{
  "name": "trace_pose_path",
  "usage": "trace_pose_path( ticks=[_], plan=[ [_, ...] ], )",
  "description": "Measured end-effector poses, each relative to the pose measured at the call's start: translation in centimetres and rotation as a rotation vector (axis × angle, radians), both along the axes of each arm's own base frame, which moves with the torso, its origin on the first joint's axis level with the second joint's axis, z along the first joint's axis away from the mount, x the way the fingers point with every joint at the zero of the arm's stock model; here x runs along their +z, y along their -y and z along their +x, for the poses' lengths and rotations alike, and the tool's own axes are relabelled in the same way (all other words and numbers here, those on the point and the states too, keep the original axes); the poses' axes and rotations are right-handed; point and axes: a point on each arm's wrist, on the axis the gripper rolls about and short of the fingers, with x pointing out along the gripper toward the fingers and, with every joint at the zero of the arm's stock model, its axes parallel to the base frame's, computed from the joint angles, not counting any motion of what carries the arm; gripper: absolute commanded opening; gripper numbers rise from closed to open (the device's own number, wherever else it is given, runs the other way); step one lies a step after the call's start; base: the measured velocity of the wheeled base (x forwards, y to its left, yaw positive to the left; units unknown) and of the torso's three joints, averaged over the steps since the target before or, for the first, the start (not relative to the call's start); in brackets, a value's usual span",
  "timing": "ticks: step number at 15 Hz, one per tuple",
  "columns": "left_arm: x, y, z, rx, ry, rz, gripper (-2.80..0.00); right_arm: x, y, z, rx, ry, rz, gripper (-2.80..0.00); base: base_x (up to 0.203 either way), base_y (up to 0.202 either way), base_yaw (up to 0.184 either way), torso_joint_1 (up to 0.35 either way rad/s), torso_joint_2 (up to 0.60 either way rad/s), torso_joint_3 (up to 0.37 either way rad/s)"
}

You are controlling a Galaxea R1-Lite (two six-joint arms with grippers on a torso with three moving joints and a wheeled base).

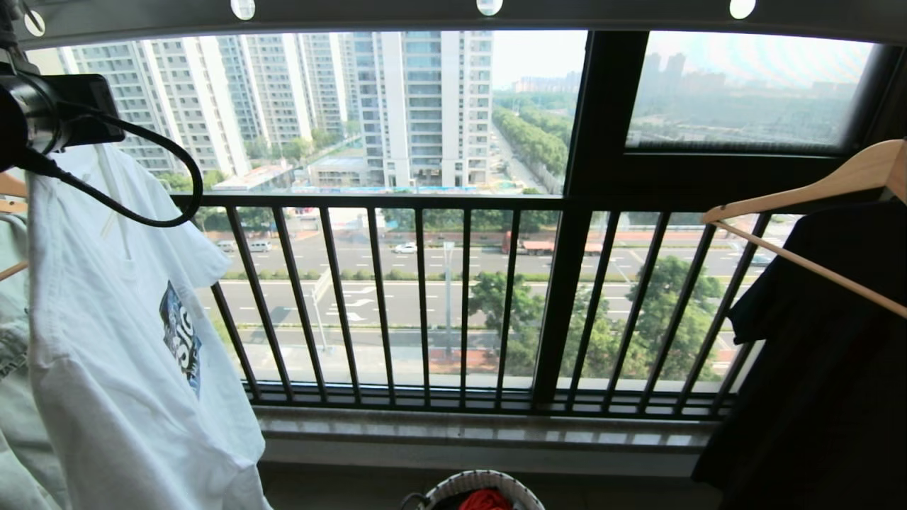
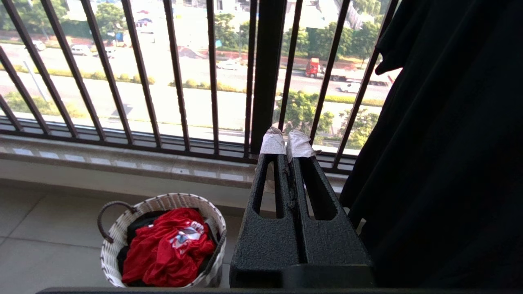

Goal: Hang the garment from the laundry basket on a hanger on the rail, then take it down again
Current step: Take the clothes off the clothes rack

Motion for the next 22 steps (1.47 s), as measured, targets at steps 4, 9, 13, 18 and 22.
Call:
trace_pose_path(
  ticks=[4,9,13,18,22],
  plan=[
    [0.7,0.2,-1.5,-0.013,0.031,-0.004,-2.80,0.0,0.0,0.0,0.000,0.000,0.000,-2.80,0.000,0.000,0.000,0.000,0.00,0.000],
    [1.3,0.7,-4.1,-0.089,0.022,0.005,-2.80,0.0,0.0,0.0,0.000,0.003,0.000,-2.80,0.000,0.000,0.000,0.000,0.00,0.000],
    [0.3,2.0,-8.2,-0.416,-0.094,0.018,-2.80,0.0,0.0,-0.1,-0.001,0.013,0.000,-2.80,0.000,0.000,0.000,0.000,0.00,0.000],
    [-1.7,2.8,-9.8,-0.834,-0.183,-0.007,-2.80,0.0,0.0,-0.1,-0.001,0.021,0.000,-2.80,0.000,0.000,0.000,0.000,0.00,0.000],
    [-4.3,4.6,-8.5,-1.063,-0.272,-0.017,-2.80,0.0,0.0,-0.2,0.000,0.023,-0.002,-2.80,0.000,0.000,0.000,0.000,0.00,0.000]
  ],
)
